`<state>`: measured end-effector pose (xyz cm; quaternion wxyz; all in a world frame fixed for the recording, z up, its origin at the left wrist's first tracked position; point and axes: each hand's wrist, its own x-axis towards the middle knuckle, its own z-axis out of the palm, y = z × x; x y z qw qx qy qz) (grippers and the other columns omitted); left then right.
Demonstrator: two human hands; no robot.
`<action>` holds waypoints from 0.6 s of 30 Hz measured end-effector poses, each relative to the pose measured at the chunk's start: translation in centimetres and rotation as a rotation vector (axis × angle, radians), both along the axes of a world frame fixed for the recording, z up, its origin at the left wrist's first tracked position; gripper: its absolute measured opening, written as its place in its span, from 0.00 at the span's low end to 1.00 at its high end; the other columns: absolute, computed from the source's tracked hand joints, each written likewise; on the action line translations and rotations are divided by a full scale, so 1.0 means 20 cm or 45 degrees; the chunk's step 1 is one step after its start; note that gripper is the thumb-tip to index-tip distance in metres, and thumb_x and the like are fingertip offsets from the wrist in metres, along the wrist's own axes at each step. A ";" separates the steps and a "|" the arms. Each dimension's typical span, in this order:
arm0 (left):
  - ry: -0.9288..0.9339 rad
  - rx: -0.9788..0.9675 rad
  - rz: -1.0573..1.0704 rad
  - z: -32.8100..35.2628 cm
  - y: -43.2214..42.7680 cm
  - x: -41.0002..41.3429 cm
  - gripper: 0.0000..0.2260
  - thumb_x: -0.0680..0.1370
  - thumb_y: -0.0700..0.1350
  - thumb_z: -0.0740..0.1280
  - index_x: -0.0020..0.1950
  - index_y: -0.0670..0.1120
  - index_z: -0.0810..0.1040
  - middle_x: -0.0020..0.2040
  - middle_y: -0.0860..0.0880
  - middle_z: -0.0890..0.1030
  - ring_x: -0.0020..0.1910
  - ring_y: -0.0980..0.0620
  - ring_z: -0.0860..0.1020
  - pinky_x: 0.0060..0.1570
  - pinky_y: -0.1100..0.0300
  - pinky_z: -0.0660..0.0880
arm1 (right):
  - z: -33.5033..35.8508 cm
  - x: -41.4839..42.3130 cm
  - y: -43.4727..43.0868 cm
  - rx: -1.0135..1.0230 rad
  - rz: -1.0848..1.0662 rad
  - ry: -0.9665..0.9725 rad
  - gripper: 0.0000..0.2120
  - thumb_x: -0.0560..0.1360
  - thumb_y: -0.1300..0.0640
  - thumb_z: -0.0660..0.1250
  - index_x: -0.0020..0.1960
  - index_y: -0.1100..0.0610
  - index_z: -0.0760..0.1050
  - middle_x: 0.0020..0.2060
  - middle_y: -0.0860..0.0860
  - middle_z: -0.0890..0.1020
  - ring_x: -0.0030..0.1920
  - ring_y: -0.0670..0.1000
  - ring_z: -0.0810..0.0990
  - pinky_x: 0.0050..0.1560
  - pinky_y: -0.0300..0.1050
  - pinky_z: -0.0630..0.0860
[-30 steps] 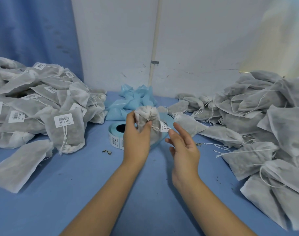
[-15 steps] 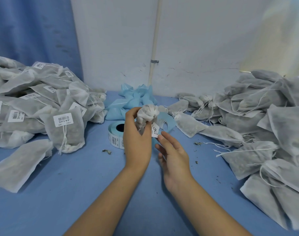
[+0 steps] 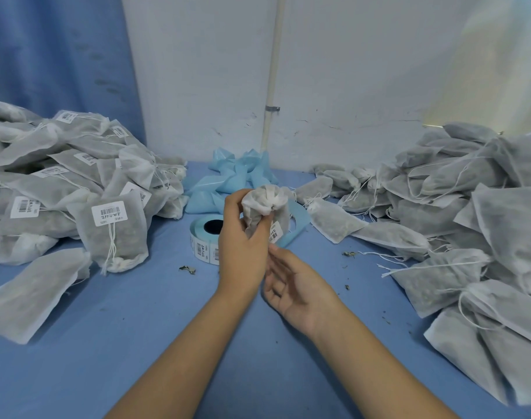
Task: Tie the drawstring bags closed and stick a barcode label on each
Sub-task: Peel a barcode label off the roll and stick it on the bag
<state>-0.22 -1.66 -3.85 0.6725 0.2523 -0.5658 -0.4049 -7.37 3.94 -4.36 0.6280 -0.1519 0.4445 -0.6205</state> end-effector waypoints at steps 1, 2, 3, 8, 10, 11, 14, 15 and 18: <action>-0.006 0.003 -0.011 0.00 -0.01 0.00 0.16 0.76 0.37 0.68 0.50 0.59 0.71 0.44 0.65 0.79 0.45 0.64 0.78 0.45 0.71 0.73 | 0.00 -0.01 0.00 -0.020 -0.007 0.091 0.05 0.72 0.56 0.72 0.46 0.57 0.81 0.36 0.48 0.85 0.31 0.43 0.80 0.31 0.34 0.75; -0.008 0.007 -0.024 0.00 -0.01 0.00 0.16 0.76 0.37 0.69 0.50 0.58 0.71 0.44 0.65 0.79 0.45 0.64 0.79 0.45 0.70 0.73 | 0.01 -0.01 0.00 -0.039 -0.036 0.215 0.07 0.72 0.54 0.73 0.46 0.57 0.81 0.37 0.48 0.85 0.32 0.44 0.81 0.31 0.34 0.75; -0.006 0.013 -0.038 0.00 -0.02 0.00 0.16 0.75 0.36 0.69 0.50 0.57 0.72 0.44 0.65 0.79 0.45 0.64 0.79 0.45 0.70 0.74 | 0.01 -0.02 0.00 -0.055 -0.084 0.358 0.09 0.71 0.53 0.73 0.47 0.57 0.80 0.38 0.48 0.85 0.33 0.44 0.82 0.32 0.34 0.74; 0.088 0.093 -0.099 0.01 -0.03 0.01 0.15 0.75 0.34 0.68 0.50 0.54 0.72 0.45 0.62 0.80 0.46 0.64 0.78 0.47 0.68 0.74 | -0.01 -0.04 0.00 -0.118 -0.319 0.803 0.19 0.70 0.50 0.75 0.56 0.56 0.74 0.45 0.48 0.83 0.39 0.43 0.82 0.37 0.33 0.74; 0.088 0.152 -0.129 0.01 -0.04 0.02 0.14 0.74 0.34 0.69 0.50 0.53 0.72 0.47 0.56 0.80 0.46 0.62 0.79 0.48 0.65 0.76 | -0.02 -0.05 -0.01 -0.146 -0.409 0.895 0.21 0.69 0.50 0.76 0.58 0.53 0.72 0.52 0.47 0.79 0.49 0.42 0.79 0.45 0.34 0.73; 0.074 0.193 -0.150 0.01 -0.05 0.03 0.14 0.74 0.34 0.69 0.49 0.52 0.73 0.47 0.53 0.81 0.45 0.61 0.80 0.47 0.64 0.77 | -0.03 -0.06 -0.02 -0.173 -0.439 0.944 0.23 0.68 0.50 0.76 0.59 0.51 0.71 0.56 0.46 0.77 0.52 0.42 0.77 0.49 0.36 0.72; 0.048 0.364 -0.270 0.02 -0.05 0.05 0.11 0.74 0.35 0.70 0.48 0.51 0.75 0.41 0.53 0.83 0.38 0.59 0.81 0.37 0.67 0.77 | -0.03 -0.08 -0.02 -0.278 -0.435 1.084 0.27 0.68 0.50 0.76 0.62 0.45 0.67 0.60 0.43 0.72 0.60 0.41 0.72 0.56 0.36 0.69; 0.026 0.412 -0.317 0.02 -0.05 0.05 0.10 0.74 0.36 0.70 0.47 0.50 0.76 0.38 0.54 0.84 0.36 0.59 0.82 0.34 0.67 0.76 | -0.03 -0.09 -0.02 -0.307 -0.410 1.103 0.28 0.68 0.51 0.76 0.63 0.44 0.67 0.60 0.41 0.72 0.61 0.40 0.71 0.57 0.35 0.69; -0.082 0.490 -0.438 0.03 -0.06 0.08 0.08 0.73 0.38 0.71 0.49 0.50 0.80 0.38 0.53 0.85 0.36 0.57 0.82 0.34 0.67 0.76 | -0.03 -0.11 -0.02 -0.367 -0.321 0.963 0.24 0.70 0.55 0.75 0.63 0.50 0.71 0.56 0.44 0.79 0.57 0.40 0.77 0.52 0.31 0.74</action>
